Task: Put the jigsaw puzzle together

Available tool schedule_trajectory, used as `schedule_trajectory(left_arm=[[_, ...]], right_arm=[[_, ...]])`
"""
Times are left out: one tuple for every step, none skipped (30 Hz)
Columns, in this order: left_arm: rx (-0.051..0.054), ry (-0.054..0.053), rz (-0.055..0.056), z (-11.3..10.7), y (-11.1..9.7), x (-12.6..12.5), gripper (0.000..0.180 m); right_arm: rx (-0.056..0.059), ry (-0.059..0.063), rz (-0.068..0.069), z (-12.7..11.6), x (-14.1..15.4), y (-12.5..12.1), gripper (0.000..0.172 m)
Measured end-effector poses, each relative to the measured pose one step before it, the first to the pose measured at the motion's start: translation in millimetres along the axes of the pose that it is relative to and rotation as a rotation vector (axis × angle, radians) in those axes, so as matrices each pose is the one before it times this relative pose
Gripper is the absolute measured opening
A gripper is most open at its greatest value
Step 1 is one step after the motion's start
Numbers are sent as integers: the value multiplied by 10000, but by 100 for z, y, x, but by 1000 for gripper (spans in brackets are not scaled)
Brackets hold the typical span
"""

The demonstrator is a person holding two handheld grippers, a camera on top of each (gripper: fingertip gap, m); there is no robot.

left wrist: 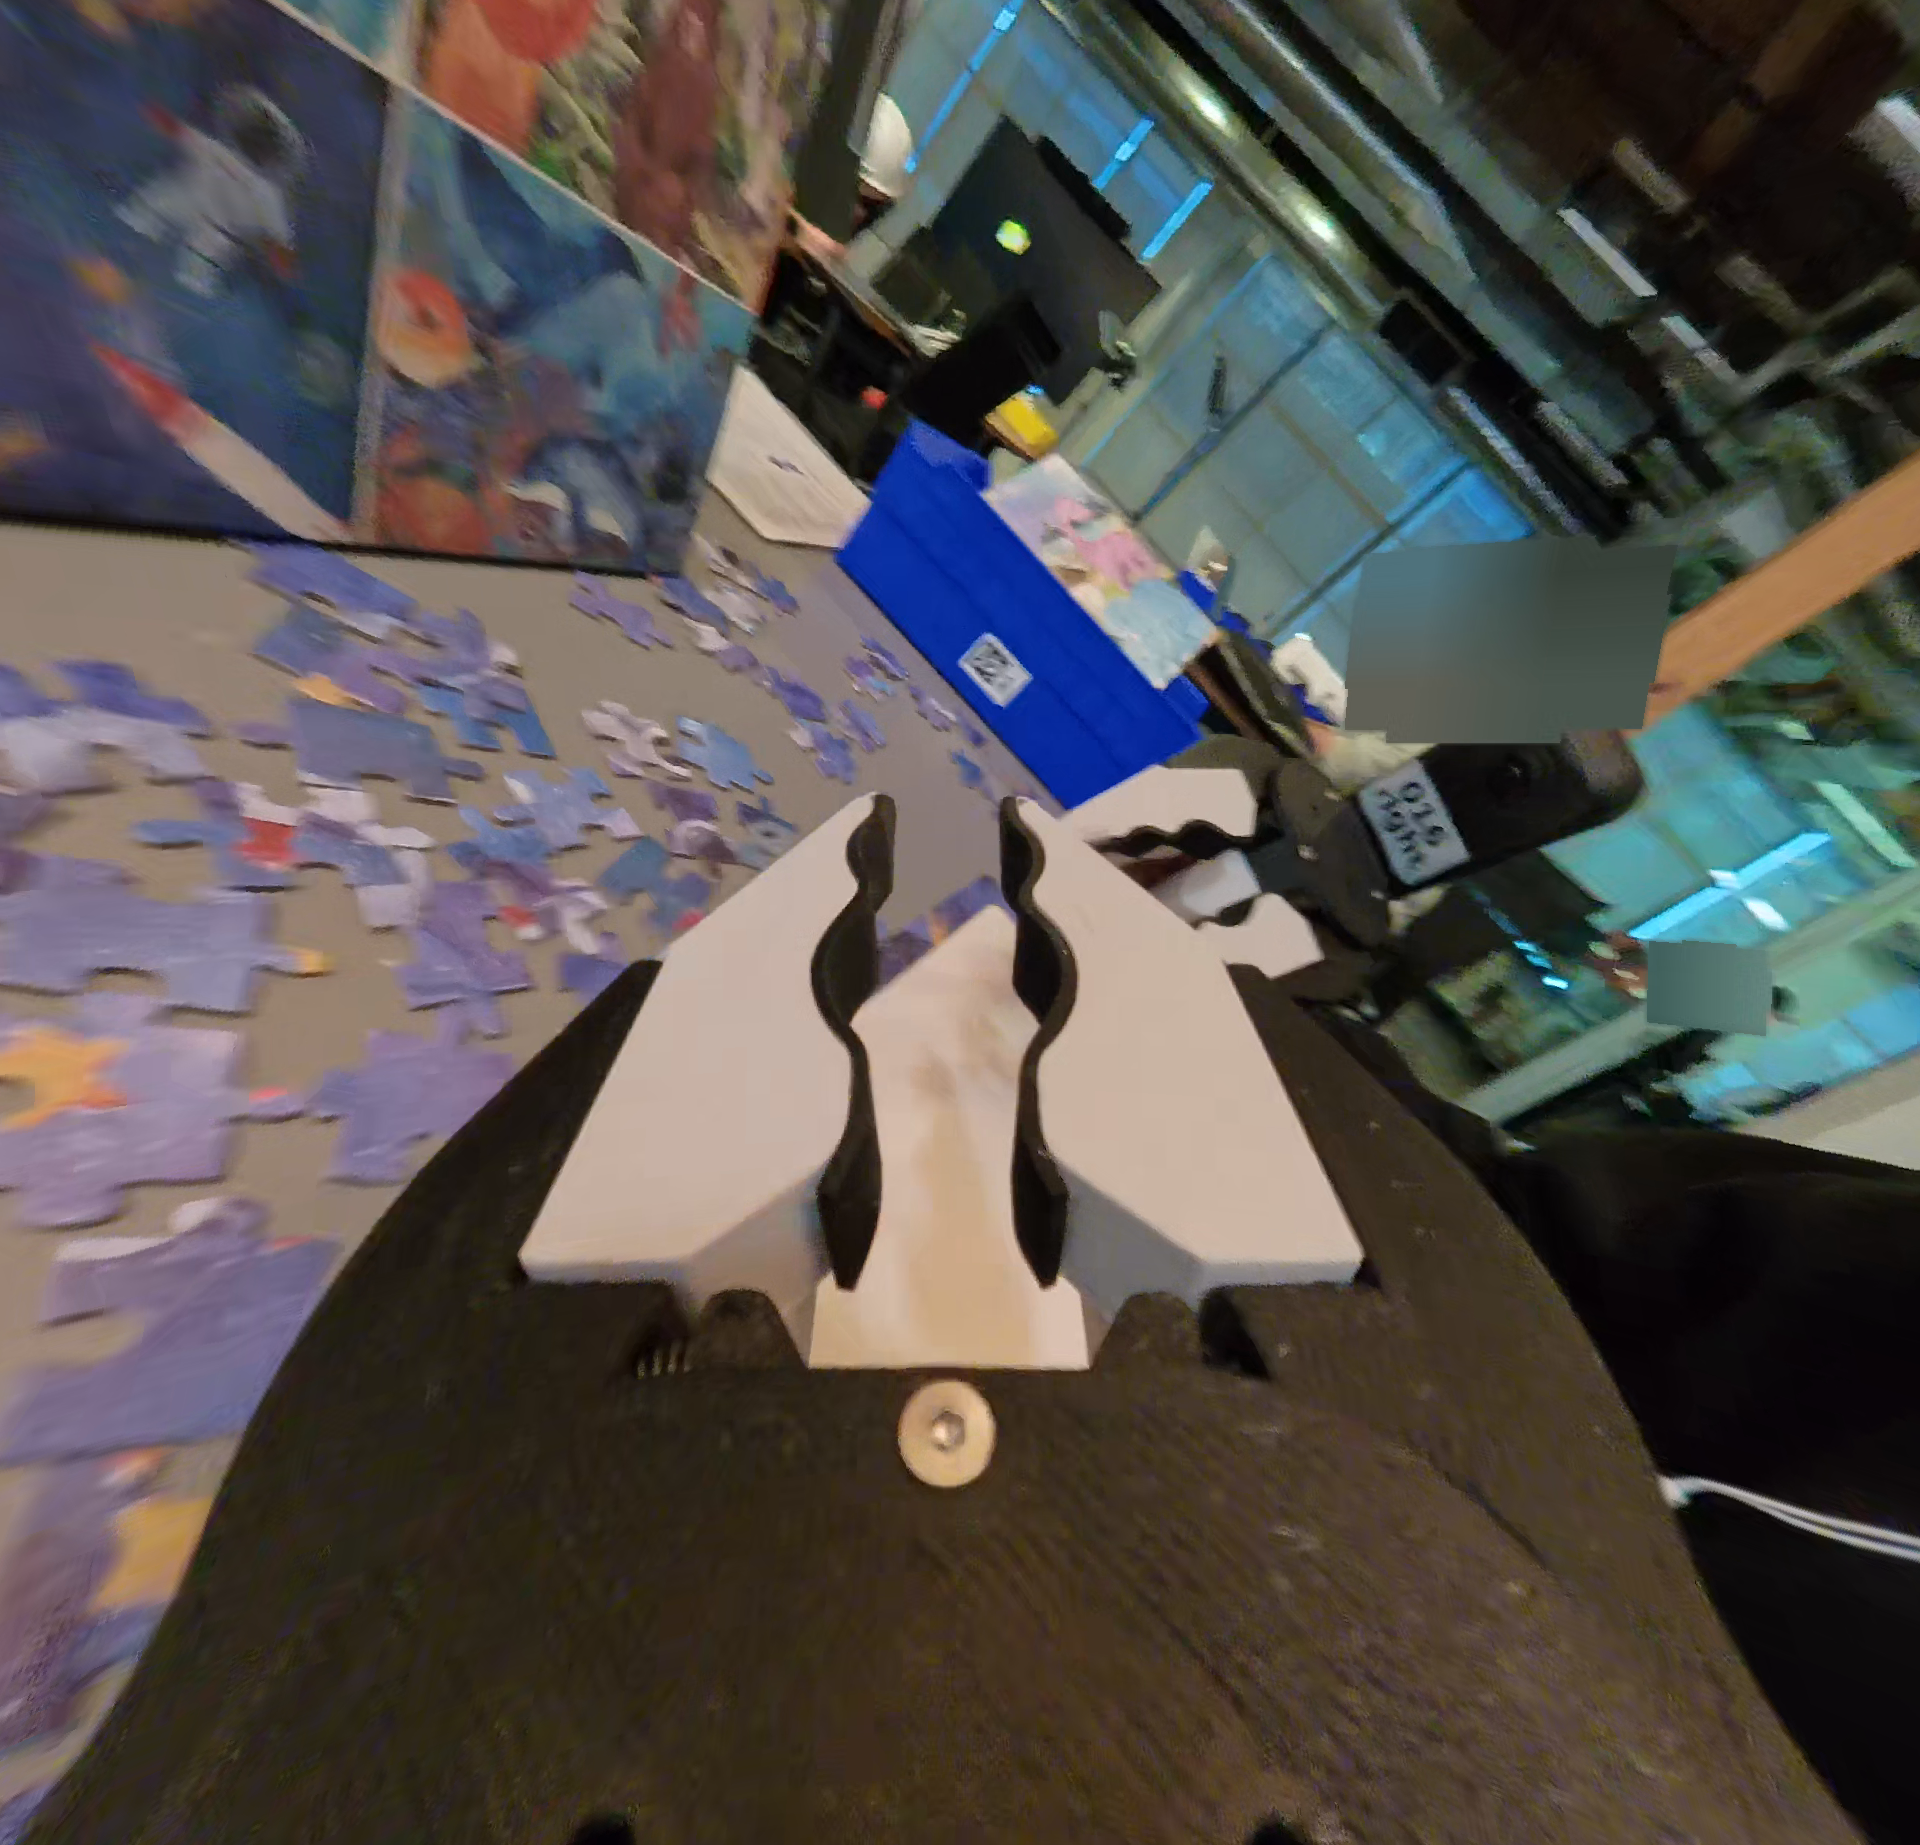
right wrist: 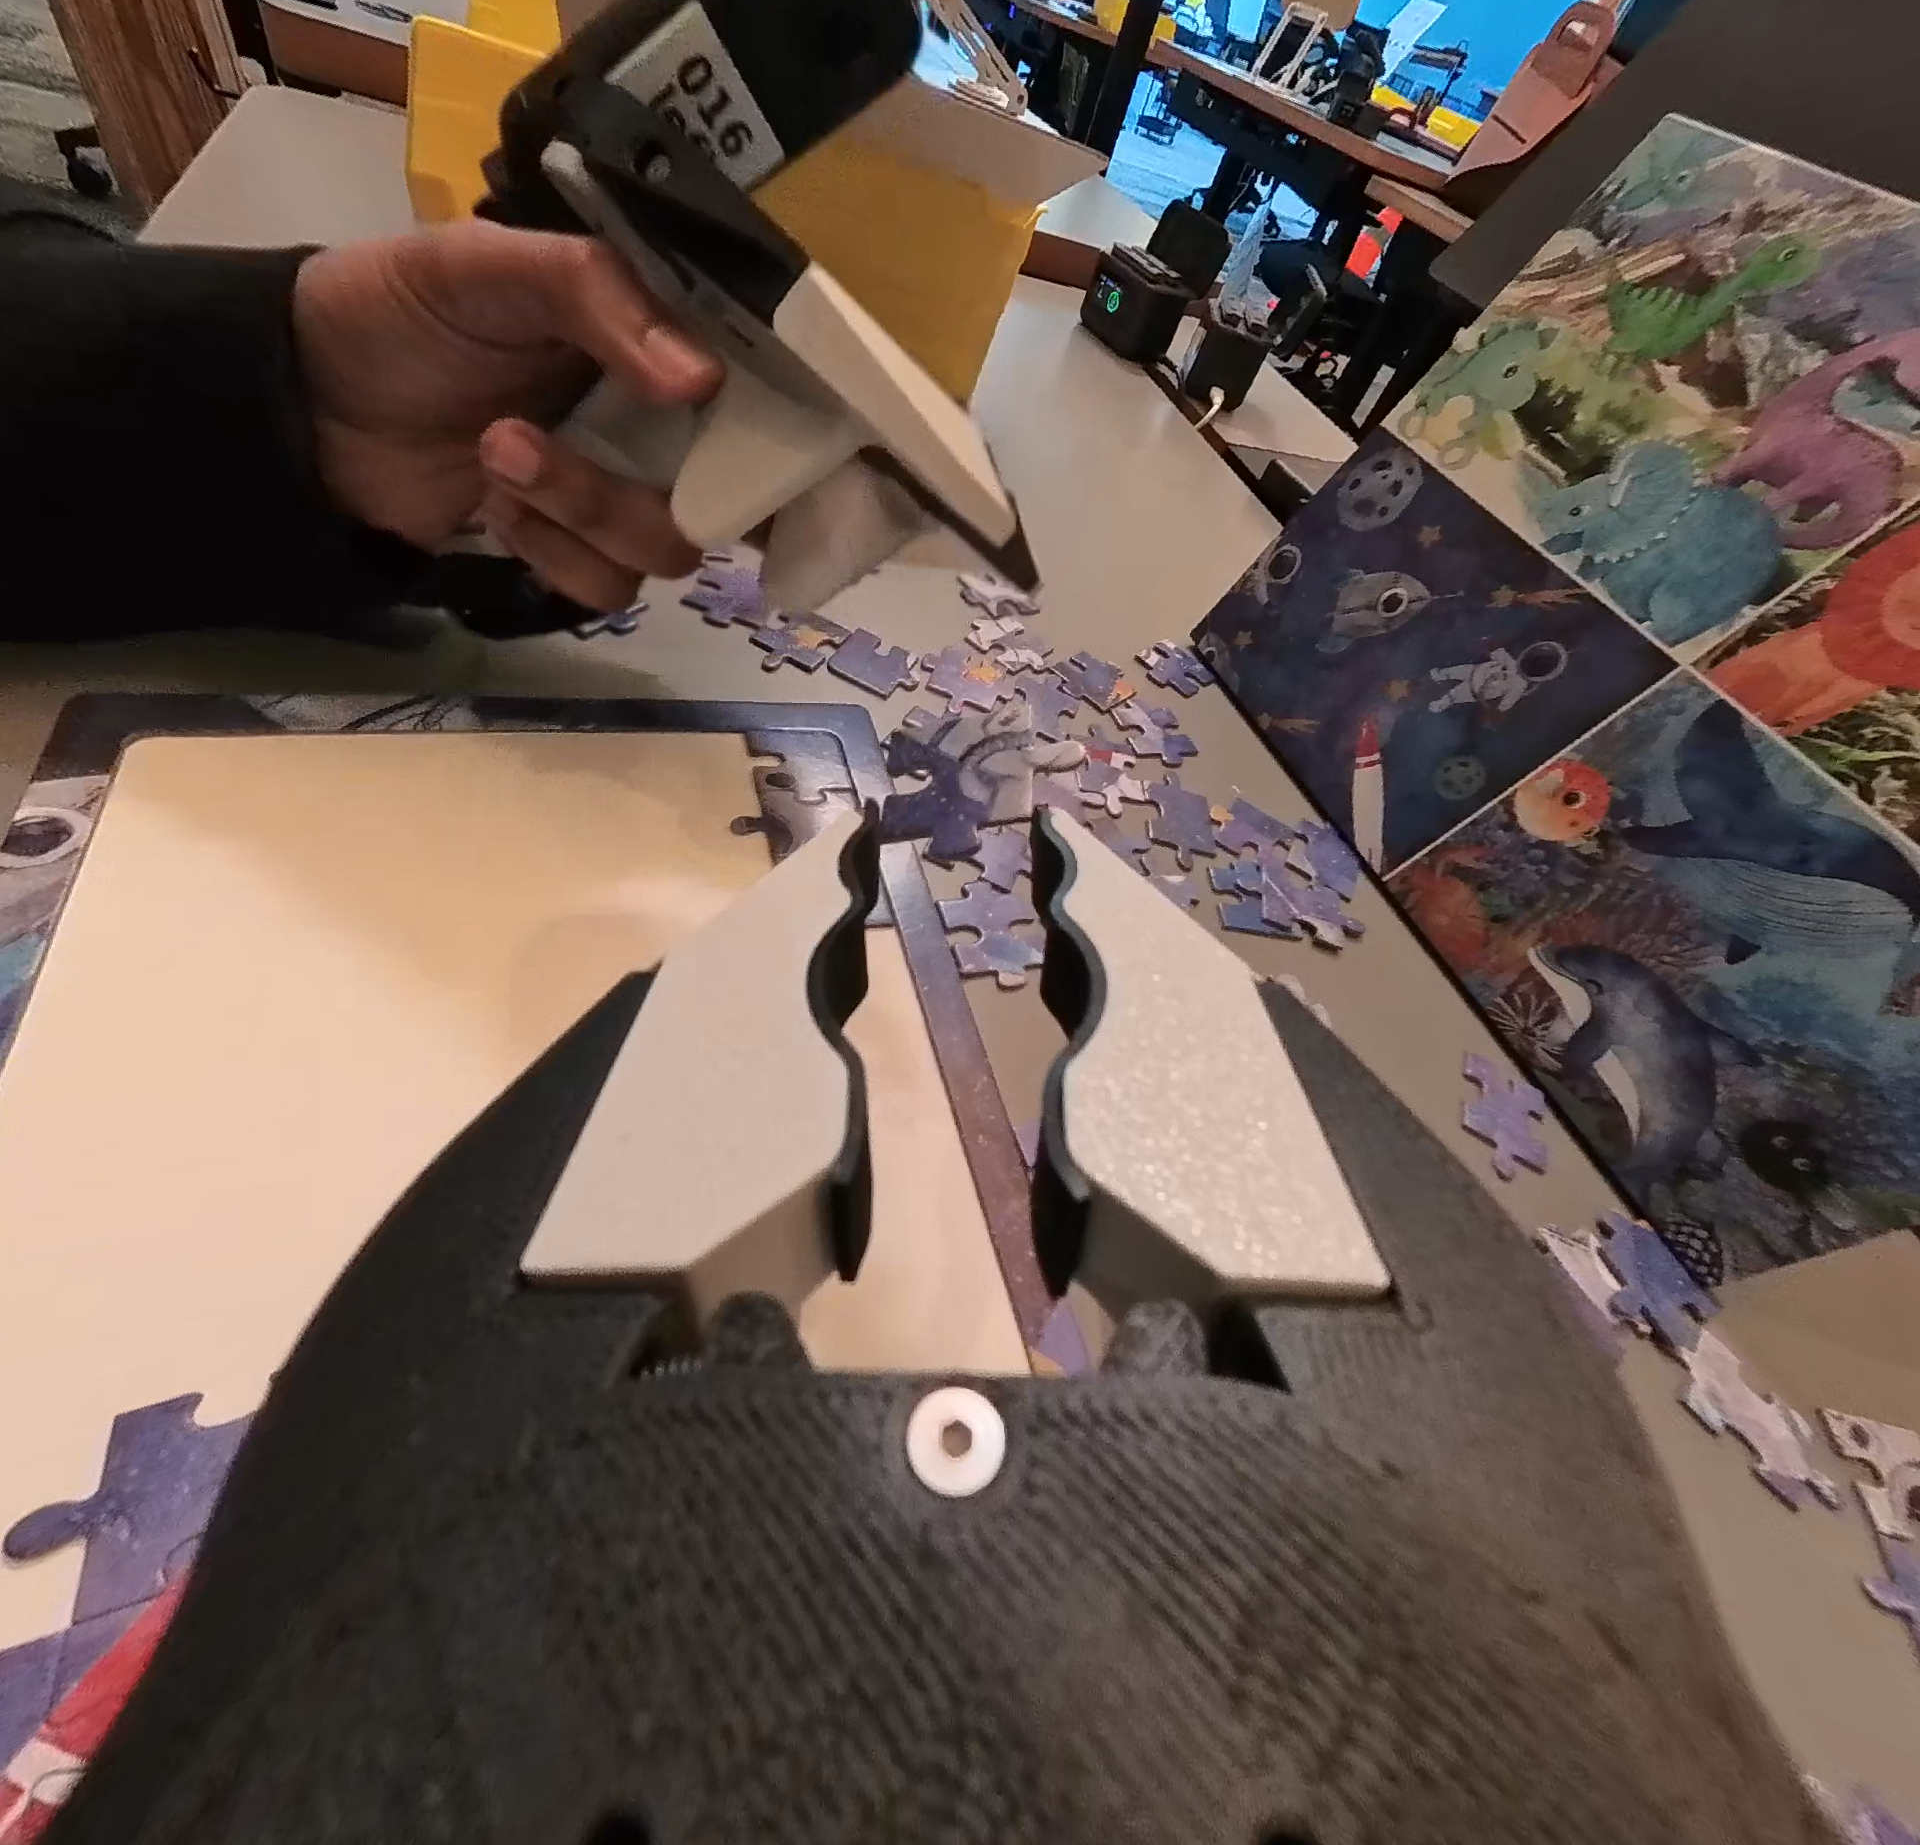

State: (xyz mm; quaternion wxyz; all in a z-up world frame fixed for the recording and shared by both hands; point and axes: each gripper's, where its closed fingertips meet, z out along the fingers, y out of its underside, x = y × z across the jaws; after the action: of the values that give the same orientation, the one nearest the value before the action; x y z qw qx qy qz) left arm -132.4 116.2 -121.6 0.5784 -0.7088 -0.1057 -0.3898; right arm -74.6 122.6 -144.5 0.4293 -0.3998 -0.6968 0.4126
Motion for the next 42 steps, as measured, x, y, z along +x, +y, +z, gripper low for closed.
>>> schedule_trajectory(left_arm=[[111,-489,296,-619,-529,-718,18],[49,-544,343,-608,-443,-820,16],[-53,-580,398,-564,-292,-895,15],[-176,-626,445,-474,-63,-1005,14],[-308,-679,479,-373,202,-1116,12],[-398,-645,502,-233,445,-1071,9],[-476,-545,494,-82,634,-899,5],[-511,-433,442,66,775,-695,2],[-507,-305,379,188,824,-457,1],[-436,-233,316,240,745,-321,0],[-272,-236,262,258,525,-286,0],[-99,-207,174,237,262,-194,0],[-54,-52,116,200,160,31,0],[-51,72,78,176,132,218,0],[-30,98,49,147,85,228,0],[-17,77,37,116,73,157,0],[-20,44,32,74,87,85,0],[-14,15,22,35,50,8,0],[13,2,3,-7,11,-32,0],[47,17,-19,-36,-42,-20,0],[65,41,-39,-68,-81,-9,0],[66,34,-54,-75,-95,-25,0],[70,25,-51,-71,-98,-20,0],[55,20,-38,-50,-85,-28,0],[24,13,-20,-27,-28,-15,0],[-6,9,-4,5,24,2,0],[-27,9,15,28,38,27,0],[-28,2,31,44,46,34,0],[-26,-3,41,33,44,42,0],[-25,-5,48,36,42,43,0],[-28,-12,44,40,40,28,0],[-23,-17,31,25,39,1,0],[-11,-8,15,23,24,4,0],[-8,7,3,19,10,25,0],[-8,17,2,18,11,40,0],[-12,30,8,21,25,52,0],[-27,102,32,23,46,185,0],[-59,248,68,41,99,418,0],[-119,333,77,72,180,578,0],[-199,335,97,93,267,581,0],[-266,242,143,106,380,467,0],[-279,96,179,115,402,278,0]], right_arm=[[-15,-24,5,31,-54,35,27],[-19,-38,20,56,-68,48,27],[-32,-59,38,81,-99,91,27],[-45,-86,70,127,-139,95,27],[-64,-133,127,191,-218,78,27],[-85,-202,202,290,-342,35,27],[-79,-252,250,392,-454,-74,27],[-67,-222,241,473,-480,-181,27],[-104,-174,203,562,-463,-166,27],[-201,-212,146,650,-546,-33,27],[-304,-250,80,712,-601,116,27],[-340,-217,35,768,-561,195,27],[-339,-195,42,800,-506,221,27],[-377,-238,80,824,-533,299,27],[-434,-244,108,829,-472,388,27],[-423,-157,99,786,-289,415,27],[-340,-91,68,712,-153,336,27],[-244,-73,62,617,-81,257,27],[-157,-57,91,498,-13,171,27],[-92,-50,105,366,38,98,27],[-43,-43,85,246,59,38,27],[-6,-11,47,140,91,-6,26],[24,17,9,64,114,-55,24],[45,6,-16,48,79,-82,24],[56,-2,-18,26,67,-98,25],[50,29,-8,15,103,-96,26],[24,51,-13,1,124,-49,27],[5,39,-36,-20,79,0,28],[1,24,-49,-51,12,31,28],[-4,-11,-44,-74,-55,54,29],[-1,-57,-41,-94,-172,70,30],[26,-61,-52,-103,-201,44,32],[52,-18,-62,-89,-157,-1,32],[42,10,-62,-44,-119,-19,33],[9,10,-57,-13,-109,-5,34],[-24,16,-55,38,-100,6,34],[-44,21,-59,54,-89,34,34],[-47,17,-57,73,-76,44,34],[-54,20,-47,83,-71,79,34],[-68,27,-40,76,-26,122,33],[-75,44,-39,89,18,153,32],[-75,68,-40,81,68,159,32]])
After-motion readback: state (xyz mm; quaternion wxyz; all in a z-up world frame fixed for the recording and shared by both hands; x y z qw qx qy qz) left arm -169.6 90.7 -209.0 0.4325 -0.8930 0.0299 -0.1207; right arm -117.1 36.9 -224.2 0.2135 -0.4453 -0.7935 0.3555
